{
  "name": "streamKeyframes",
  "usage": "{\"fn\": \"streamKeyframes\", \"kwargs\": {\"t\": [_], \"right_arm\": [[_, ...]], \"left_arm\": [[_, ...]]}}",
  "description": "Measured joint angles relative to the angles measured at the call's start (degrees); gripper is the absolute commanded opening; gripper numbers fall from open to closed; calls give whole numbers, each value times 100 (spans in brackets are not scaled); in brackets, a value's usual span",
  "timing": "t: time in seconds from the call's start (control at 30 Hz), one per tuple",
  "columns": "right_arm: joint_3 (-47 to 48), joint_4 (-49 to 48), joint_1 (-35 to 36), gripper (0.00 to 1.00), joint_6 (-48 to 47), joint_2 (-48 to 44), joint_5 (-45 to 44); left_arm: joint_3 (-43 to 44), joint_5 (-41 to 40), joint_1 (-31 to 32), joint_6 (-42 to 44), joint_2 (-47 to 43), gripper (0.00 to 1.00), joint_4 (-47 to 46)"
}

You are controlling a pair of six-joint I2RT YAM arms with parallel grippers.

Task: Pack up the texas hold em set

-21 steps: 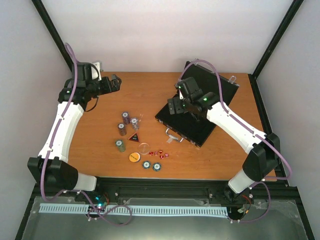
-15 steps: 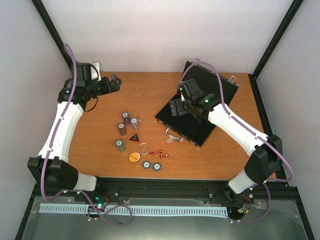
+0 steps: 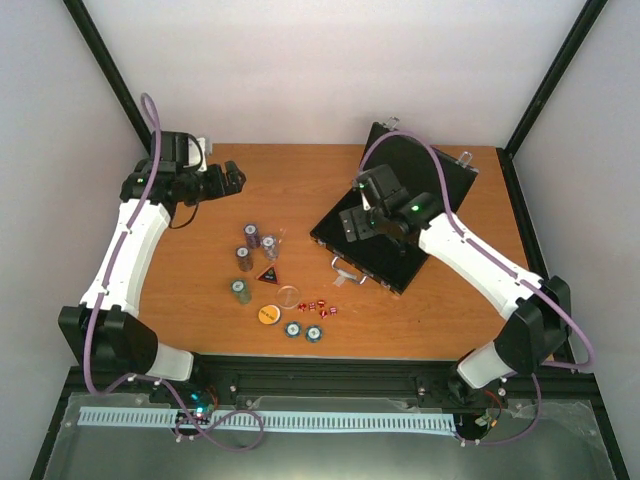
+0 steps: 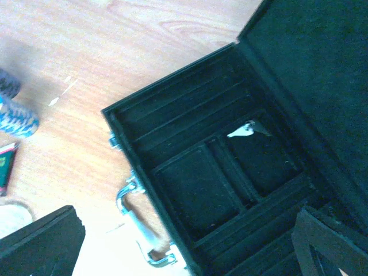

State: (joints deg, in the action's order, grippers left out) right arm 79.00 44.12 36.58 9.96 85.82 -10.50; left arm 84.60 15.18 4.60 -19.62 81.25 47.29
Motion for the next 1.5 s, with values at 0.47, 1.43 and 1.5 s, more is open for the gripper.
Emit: {"fn": "streamKeyframes", "kwargs": {"t": [0.47, 1.43, 1.5], "right_arm": [[433, 739, 1235, 60, 531, 892, 273], [-415, 752, 2063, 100, 575, 592, 872], [-417, 752, 2293, 100, 675, 608, 859]], "left_arm": [[-1552, -129, 0, -22, -1137, 100, 175], [-1565, -203, 9, 39, -643, 100, 363], [-1679, -203, 28, 39, -671, 100, 367]]}}
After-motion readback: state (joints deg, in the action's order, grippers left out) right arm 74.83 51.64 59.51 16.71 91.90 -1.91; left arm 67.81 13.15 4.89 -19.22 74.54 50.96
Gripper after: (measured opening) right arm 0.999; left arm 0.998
